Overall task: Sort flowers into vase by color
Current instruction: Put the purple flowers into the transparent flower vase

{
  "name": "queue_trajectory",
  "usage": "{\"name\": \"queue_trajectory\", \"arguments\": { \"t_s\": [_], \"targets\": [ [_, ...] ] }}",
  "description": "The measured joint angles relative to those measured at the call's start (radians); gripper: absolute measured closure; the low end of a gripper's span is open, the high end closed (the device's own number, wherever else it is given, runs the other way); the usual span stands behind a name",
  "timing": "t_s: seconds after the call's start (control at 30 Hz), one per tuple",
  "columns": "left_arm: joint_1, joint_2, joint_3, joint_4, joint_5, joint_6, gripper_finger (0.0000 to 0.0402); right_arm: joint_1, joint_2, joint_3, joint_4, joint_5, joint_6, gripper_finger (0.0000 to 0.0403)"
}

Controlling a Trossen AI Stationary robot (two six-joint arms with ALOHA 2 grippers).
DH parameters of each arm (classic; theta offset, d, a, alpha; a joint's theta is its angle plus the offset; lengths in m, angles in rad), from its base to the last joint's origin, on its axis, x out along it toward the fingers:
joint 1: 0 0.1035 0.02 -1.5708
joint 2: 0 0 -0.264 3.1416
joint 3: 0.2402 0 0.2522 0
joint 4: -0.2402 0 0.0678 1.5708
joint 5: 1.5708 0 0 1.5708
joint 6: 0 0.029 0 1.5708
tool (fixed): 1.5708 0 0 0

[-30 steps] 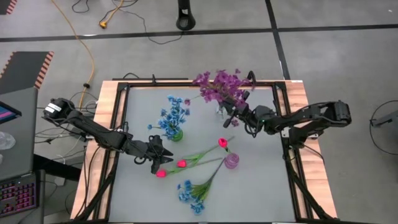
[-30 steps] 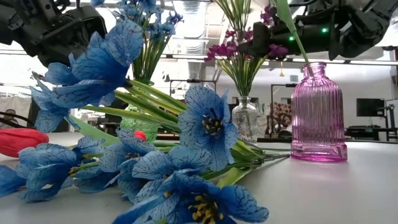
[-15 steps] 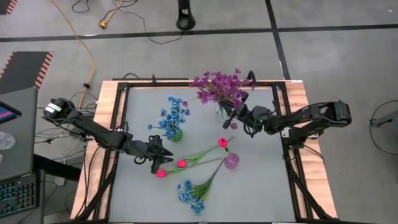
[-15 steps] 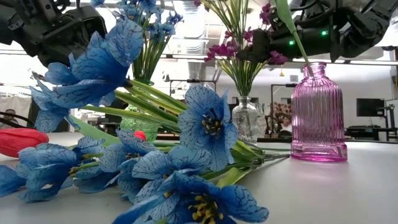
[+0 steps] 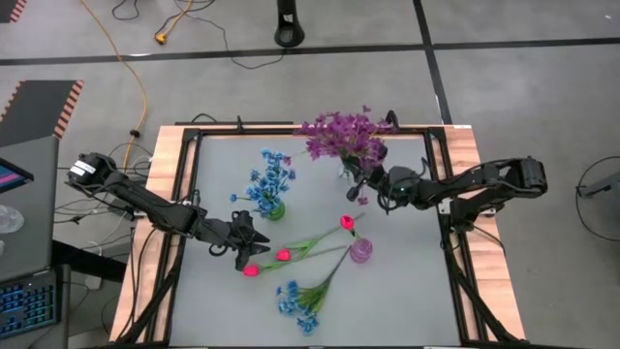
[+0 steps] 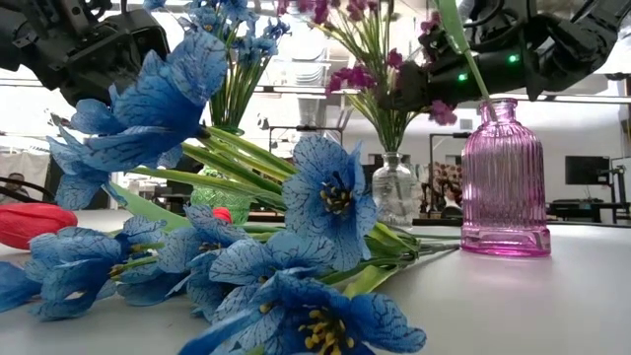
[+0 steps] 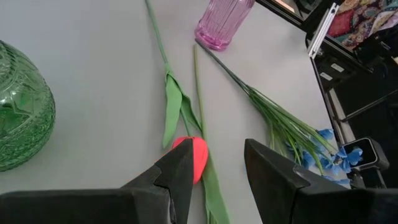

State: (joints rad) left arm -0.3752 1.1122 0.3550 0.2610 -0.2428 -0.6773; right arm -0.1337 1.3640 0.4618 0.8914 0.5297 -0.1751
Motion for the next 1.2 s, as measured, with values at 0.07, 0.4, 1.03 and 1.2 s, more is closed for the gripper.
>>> {"name": "queue_trajectory", "arguments": {
  "t_s": [0.07, 0.4, 1.03, 1.2],
  "targets": [
    [0.0, 0.0, 0.0, 0.0, 0.0, 0.0, 0.0272, 0.0, 0.0, 0.0, -0.029, 0.014, 0.019, 0.036],
    [0.0, 0.0, 0.0, 0.0, 0.0, 0.0, 0.0272, -0.006, 0.0, 0.0, -0.109, 0.048, 0.055, 0.0357],
    [0.0, 0.0, 0.0, -0.001, 0.0, 0.0, 0.0272, -0.005, 0.0, 0.0, -0.115, 0.048, 0.052, 0.0347],
    [0.0, 0.0, 0.0, -0.001, 0.0, 0.0, 0.0272, -0.005, 0.0, 0.0, -0.115, 0.048, 0.036, 0.0344]
  ]
}}
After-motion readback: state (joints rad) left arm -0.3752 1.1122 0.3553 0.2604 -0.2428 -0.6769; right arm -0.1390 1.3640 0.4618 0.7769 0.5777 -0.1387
